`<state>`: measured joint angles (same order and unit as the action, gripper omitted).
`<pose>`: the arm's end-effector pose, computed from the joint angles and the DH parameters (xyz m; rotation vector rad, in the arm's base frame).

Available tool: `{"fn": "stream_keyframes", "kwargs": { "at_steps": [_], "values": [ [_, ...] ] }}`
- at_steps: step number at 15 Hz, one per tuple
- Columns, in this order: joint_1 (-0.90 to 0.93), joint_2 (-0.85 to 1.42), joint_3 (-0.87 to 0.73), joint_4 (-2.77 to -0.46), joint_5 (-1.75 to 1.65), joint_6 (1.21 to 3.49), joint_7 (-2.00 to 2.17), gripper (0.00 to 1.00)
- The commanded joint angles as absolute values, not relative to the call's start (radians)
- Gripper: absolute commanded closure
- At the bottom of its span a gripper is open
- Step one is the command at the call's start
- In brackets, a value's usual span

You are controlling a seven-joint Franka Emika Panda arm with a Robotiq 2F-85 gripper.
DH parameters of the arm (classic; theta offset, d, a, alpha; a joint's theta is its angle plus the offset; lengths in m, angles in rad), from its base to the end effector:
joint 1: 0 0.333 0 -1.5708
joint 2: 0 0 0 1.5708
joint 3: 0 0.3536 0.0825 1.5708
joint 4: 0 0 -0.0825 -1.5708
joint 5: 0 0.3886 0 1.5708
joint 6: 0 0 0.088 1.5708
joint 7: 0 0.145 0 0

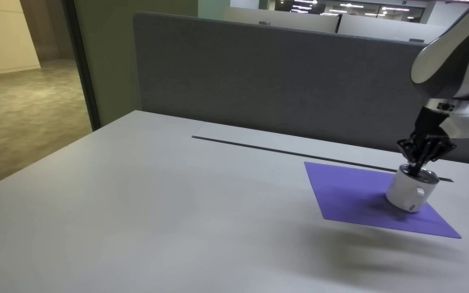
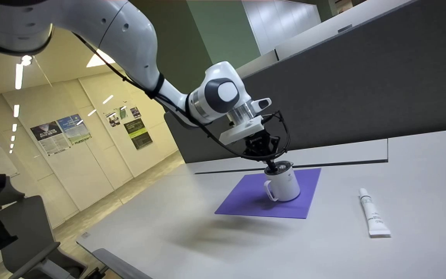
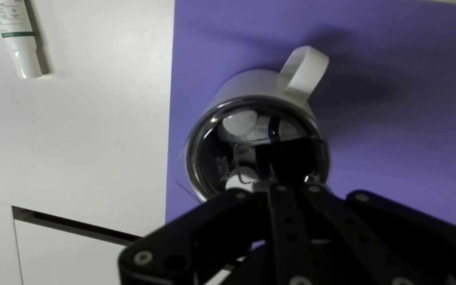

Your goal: Remove the lid from the white mug

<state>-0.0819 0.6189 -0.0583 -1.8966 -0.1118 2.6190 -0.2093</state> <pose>0.6633 -0.0914 0.1721 3.0167 0.2657 0.1292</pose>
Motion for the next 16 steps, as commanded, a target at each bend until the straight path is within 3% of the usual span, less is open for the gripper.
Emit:
{"fn": "stream_keyframes", "kwargs": {
  "at_steps": [1, 16],
  "values": [
    [-0.088, 0.64, -0.056, -1.865, -0.114, 2.609, -0.192, 1.0],
    [-0.064, 0.655, -0.094, -1.858, -0.169, 2.626, -0.174, 1.0]
  ]
}}
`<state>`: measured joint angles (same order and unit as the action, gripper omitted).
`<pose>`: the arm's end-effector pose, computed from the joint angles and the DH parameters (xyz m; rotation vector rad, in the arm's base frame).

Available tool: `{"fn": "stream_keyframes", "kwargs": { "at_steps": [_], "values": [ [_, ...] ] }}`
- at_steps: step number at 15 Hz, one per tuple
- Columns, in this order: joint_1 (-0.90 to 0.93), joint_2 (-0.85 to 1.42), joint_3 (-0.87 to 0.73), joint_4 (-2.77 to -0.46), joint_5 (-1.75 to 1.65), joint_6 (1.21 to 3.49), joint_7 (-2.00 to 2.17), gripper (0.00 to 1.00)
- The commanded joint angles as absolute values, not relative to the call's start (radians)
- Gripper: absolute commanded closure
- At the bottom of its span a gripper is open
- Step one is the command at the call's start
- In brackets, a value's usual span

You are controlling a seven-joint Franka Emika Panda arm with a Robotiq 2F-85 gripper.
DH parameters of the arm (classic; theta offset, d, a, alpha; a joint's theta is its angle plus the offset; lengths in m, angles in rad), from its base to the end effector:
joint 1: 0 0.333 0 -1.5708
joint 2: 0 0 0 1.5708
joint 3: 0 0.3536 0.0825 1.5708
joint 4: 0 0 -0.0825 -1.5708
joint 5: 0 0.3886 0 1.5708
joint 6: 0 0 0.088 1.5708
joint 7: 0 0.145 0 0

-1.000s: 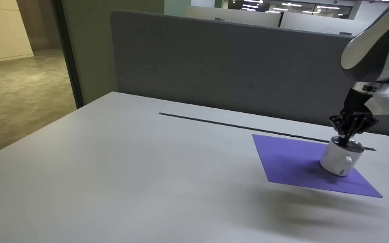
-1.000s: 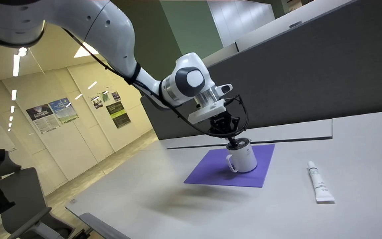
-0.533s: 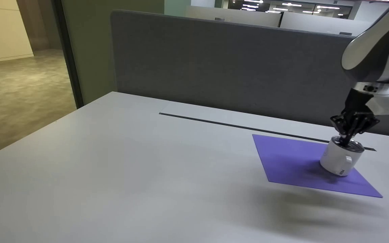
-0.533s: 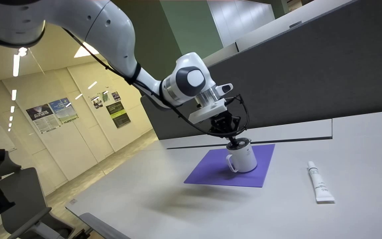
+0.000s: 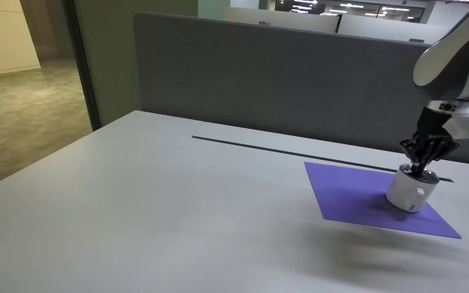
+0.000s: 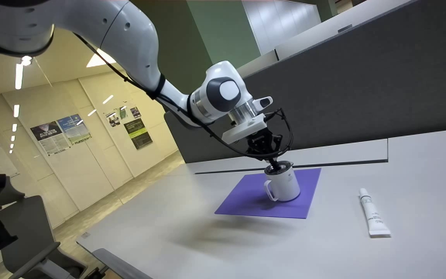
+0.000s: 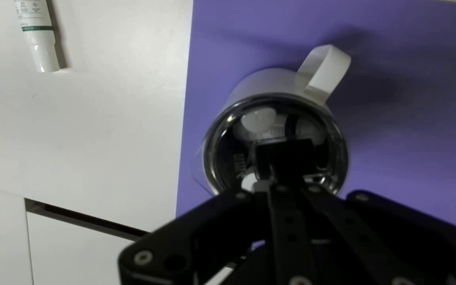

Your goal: Remove the lid from the white mug

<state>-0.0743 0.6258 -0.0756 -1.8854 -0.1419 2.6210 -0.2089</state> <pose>0.6662 -0.0975 0.1725 2.9864 0.2922 0.1291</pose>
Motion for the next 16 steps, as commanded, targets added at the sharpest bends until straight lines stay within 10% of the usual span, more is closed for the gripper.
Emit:
{"fn": "stream_keyframes", "kwargs": {
  "at_steps": [1, 7, 8, 16],
  "values": [
    [-0.067, 0.654, -0.091, -1.857, -0.165, 2.626, -0.176, 1.0],
    [-0.132, 0.555, -0.024, -1.84, -0.075, 2.52, -0.254, 1.0],
    [-0.135, 0.534, -0.022, -1.832, -0.075, 2.48, -0.263, 0.75],
    [-0.138, 0.427, -0.066, -1.765, -0.116, 2.131, -0.31, 0.27]
  ]
}}
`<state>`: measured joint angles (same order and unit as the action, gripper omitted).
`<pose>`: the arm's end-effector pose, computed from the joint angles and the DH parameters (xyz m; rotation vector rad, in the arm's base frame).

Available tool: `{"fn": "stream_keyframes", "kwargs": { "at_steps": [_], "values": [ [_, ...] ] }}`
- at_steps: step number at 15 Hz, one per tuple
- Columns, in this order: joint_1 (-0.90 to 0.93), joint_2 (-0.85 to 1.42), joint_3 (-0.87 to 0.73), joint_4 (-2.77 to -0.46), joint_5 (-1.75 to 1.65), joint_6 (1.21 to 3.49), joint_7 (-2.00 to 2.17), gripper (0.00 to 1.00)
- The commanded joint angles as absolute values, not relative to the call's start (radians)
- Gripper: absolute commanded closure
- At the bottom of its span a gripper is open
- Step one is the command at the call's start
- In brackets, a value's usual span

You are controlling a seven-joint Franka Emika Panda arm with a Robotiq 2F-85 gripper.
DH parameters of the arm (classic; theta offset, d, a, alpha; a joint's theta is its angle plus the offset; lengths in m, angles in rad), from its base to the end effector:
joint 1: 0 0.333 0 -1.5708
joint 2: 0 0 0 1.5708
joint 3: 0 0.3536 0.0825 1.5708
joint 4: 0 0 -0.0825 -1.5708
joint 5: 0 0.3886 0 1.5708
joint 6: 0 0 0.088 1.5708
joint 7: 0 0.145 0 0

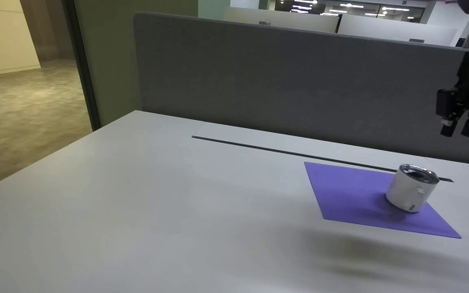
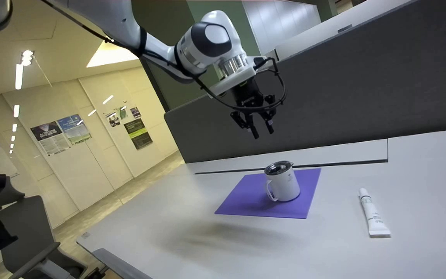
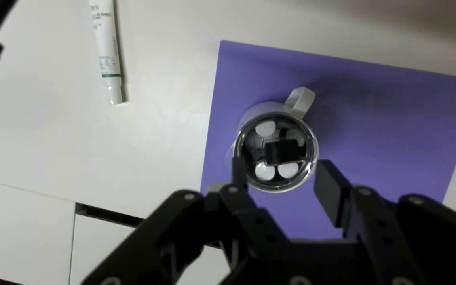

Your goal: Remove the lid from the white mug

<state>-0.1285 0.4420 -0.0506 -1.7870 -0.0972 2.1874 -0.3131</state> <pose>0.6545 -0.1226 0.2971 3.0386 0.2992 -0.0986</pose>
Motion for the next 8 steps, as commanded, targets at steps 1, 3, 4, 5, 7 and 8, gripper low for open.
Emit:
{"fn": "stream_keyframes", "kwargs": {
  "at_steps": [1, 3, 4, 5, 7, 8],
  "values": [
    [-0.143, 0.417, -0.071, -1.766, -0.119, 2.124, -0.312, 0.19],
    [-0.15, 0.413, -0.082, -1.769, -0.126, 2.133, -0.309, 0.07],
    [-0.151, 0.415, -0.088, -1.769, -0.134, 2.13, -0.305, 0.01],
    [-0.154, 0.415, -0.093, -1.769, -0.144, 2.119, -0.31, 0.0],
    [-0.157, 0.424, -0.085, -1.777, -0.133, 2.145, -0.313, 0.04],
    [-0.158, 0.424, -0.086, -1.777, -0.137, 2.143, -0.313, 0.0]
  ]
}}
